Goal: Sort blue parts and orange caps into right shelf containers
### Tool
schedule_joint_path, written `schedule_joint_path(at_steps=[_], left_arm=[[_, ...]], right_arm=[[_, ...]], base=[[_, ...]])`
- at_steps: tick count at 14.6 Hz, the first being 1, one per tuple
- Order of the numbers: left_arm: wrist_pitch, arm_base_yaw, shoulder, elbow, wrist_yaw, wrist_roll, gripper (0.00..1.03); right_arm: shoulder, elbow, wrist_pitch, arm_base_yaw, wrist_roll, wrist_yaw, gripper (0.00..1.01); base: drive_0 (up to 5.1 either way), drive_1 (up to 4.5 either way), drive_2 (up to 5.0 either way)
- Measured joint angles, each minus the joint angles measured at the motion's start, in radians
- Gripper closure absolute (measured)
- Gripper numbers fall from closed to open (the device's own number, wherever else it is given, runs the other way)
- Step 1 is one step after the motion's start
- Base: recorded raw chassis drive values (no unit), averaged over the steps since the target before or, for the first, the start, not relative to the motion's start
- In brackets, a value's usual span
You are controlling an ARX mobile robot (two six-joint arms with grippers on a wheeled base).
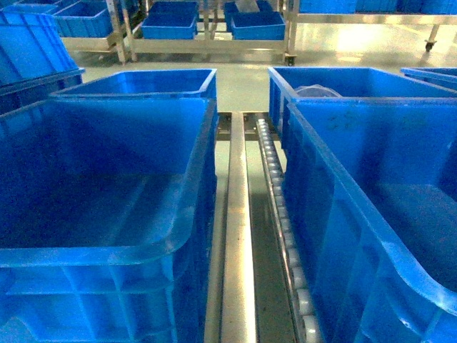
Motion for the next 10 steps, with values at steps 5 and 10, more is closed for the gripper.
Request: schedule_joint_path(at_steps=[5,10], left_arm=[[0.091,0.074,0.611,0.229,0.212,-0.034,0.59],[0.111,0.037,0.597,0.192,0.22,-0.05,0.03]], right_arm=[[0.575,0.193,0.111,-0.029,0.103,-0.213,0.57],[0.562,0.182,0.122,0.009,0.114,-0.203,0.06]], base=[[0.0,0.0,0.0],[0.0,0.0,0.0]])
